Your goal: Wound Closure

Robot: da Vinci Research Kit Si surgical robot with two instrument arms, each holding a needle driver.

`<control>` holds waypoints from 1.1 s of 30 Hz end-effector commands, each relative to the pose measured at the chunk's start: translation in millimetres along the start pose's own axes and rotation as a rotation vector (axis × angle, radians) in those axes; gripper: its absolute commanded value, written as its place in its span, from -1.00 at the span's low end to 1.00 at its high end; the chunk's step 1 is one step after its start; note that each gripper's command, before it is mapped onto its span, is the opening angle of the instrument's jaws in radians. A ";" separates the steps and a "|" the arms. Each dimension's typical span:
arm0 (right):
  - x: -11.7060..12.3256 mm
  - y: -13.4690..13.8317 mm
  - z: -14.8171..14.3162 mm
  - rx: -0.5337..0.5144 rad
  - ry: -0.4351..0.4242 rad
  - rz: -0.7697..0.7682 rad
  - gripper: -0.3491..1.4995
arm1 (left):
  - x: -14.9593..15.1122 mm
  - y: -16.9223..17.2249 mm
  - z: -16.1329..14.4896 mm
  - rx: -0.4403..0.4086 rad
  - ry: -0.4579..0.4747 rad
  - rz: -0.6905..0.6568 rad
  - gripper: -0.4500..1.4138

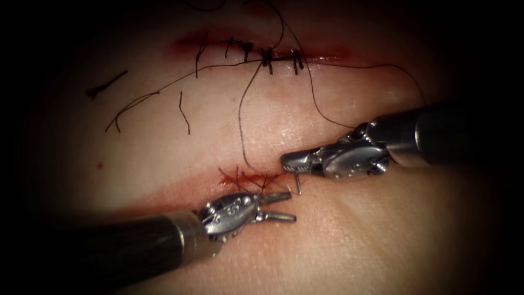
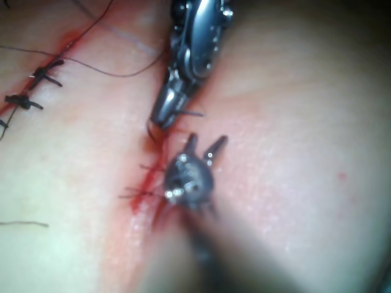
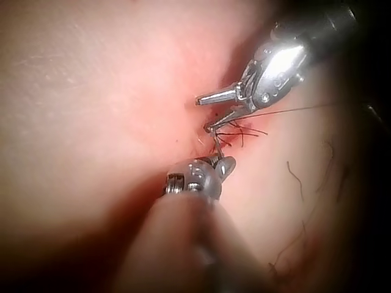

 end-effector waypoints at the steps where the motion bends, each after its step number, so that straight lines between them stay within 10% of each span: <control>1: 0.0 -1.3 1.0 0.003 0.005 0.009 -1.00 | -0.6 0.0 0.8 -0.002 -0.002 -0.002 -0.14; 33: -2.4 -4.8 2.3 0.090 0.005 0.280 -1.00 | -0.6 0.1 0.7 -0.003 -0.002 -0.002 -0.17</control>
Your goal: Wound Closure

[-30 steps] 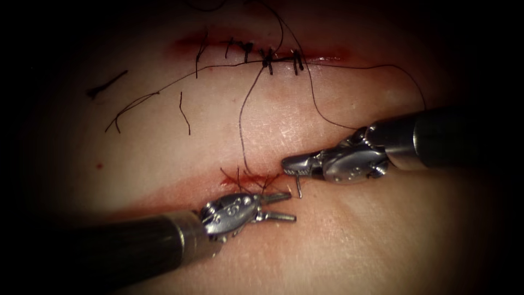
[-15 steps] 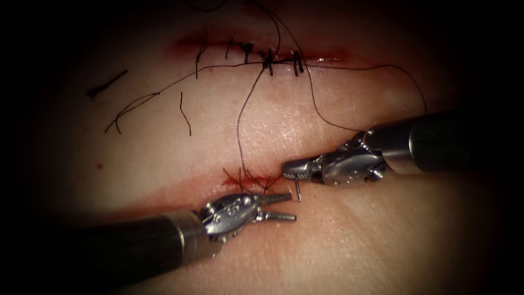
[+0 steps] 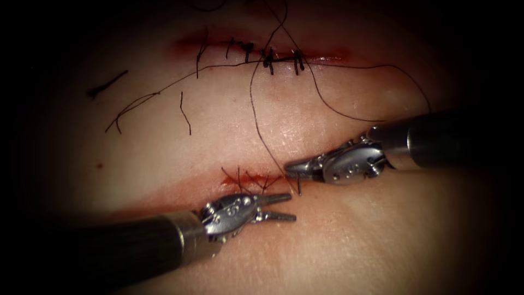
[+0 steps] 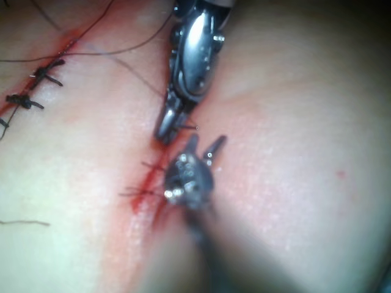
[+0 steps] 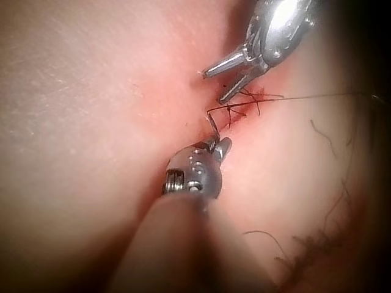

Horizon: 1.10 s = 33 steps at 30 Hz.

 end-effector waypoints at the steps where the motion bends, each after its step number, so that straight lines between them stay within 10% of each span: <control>1: -0.2 -0.7 0.9 0.002 0.001 -0.002 -1.00 | -0.5 0.0 0.8 -0.003 0.000 -0.002 -0.17; 33: 1.0 7.8 -0.8 -0.052 -0.003 0.066 -1.00 | -0.6 0.2 1.1 0.001 -0.006 -0.001 -0.17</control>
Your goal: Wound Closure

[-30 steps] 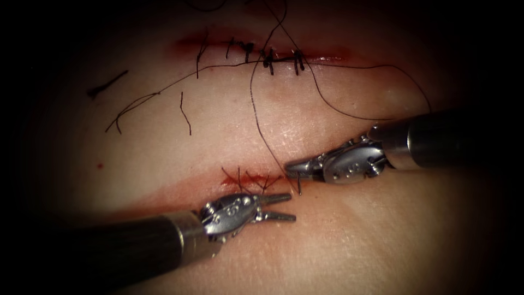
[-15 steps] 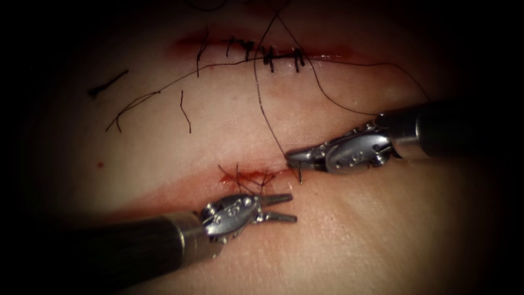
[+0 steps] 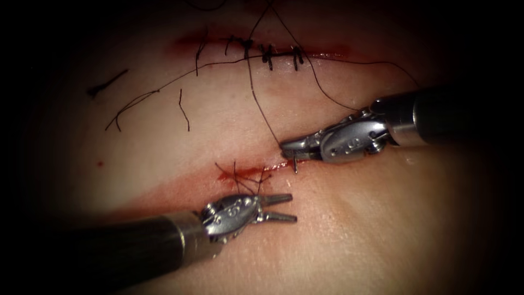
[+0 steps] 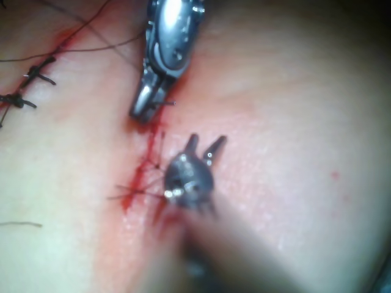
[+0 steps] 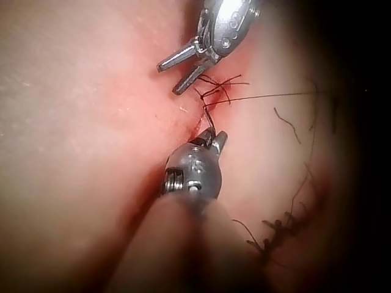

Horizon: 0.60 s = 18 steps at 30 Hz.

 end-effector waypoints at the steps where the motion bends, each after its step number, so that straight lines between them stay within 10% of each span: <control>1: 0.3 0.3 0.3 0.002 0.006 -0.002 -1.00 | -0.6 0.0 0.9 -0.002 0.000 -0.001 -0.17; 18: 1.1 1.9 0.2 0.007 0.018 -0.004 -1.00 | -0.7 0.0 0.9 -0.001 -0.003 -0.001 -0.17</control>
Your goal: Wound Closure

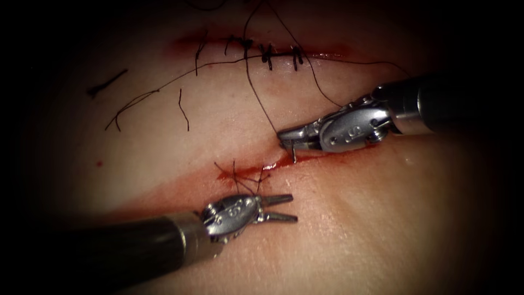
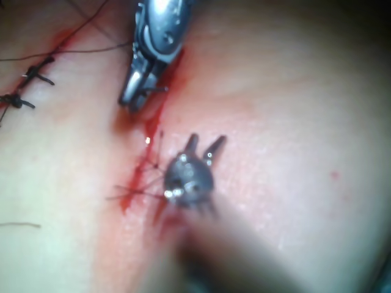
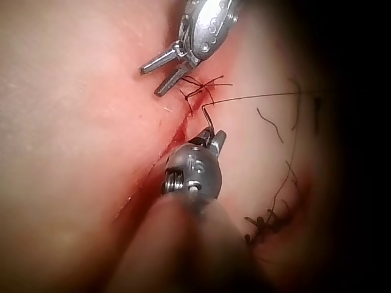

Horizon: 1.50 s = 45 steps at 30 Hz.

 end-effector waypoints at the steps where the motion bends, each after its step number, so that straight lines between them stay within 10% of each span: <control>1: -0.2 -0.3 0.8 0.002 0.003 -0.001 -1.00 | -0.5 0.0 0.8 -0.002 -0.001 -0.002 -0.17; 45: -2.7 0.0 2.2 0.165 -0.015 0.411 -1.00 | -0.5 0.0 0.7 -0.004 -0.001 -0.002 -0.17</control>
